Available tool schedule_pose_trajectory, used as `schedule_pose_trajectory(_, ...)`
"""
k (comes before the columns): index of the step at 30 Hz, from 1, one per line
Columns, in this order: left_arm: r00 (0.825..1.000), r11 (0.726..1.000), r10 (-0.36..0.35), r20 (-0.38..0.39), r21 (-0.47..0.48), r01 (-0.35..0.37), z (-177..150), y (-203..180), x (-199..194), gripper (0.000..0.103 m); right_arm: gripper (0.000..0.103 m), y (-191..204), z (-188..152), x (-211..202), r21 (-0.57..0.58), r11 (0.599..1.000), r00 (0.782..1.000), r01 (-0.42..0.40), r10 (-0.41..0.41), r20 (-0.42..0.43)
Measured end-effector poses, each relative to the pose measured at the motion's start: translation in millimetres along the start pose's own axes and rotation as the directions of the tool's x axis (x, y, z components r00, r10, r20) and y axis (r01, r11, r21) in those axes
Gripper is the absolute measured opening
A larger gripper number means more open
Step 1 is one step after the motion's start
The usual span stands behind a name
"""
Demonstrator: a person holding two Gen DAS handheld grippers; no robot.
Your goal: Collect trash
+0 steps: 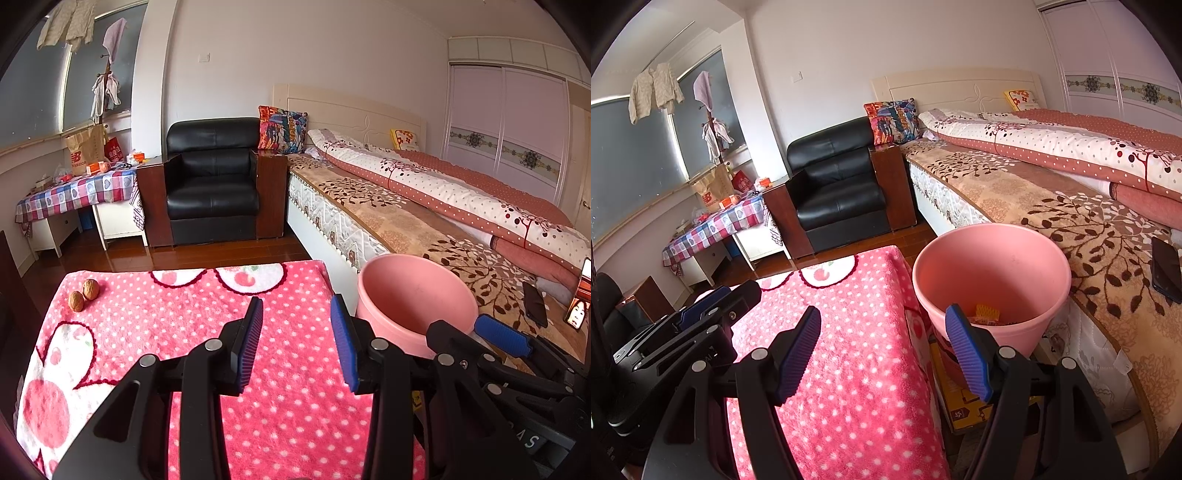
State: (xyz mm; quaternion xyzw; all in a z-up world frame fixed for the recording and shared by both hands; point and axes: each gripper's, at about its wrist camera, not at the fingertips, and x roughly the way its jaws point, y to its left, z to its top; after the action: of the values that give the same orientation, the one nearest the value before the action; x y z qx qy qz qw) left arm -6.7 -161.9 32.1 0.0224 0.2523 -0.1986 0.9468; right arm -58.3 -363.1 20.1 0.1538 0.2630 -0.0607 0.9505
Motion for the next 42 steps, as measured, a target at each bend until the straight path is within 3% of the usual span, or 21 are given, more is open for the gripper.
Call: schedule_pose_trajectory(42, 1.0, 1.0, -0.001, -0.011, -0.005, 0.001, -5.2, 4.2, 3.8, 0.038, 0.069, 3.8, 0.6, -0.7, 0.0, 1.0, 1.0, 0.001, -0.001, -0.007)
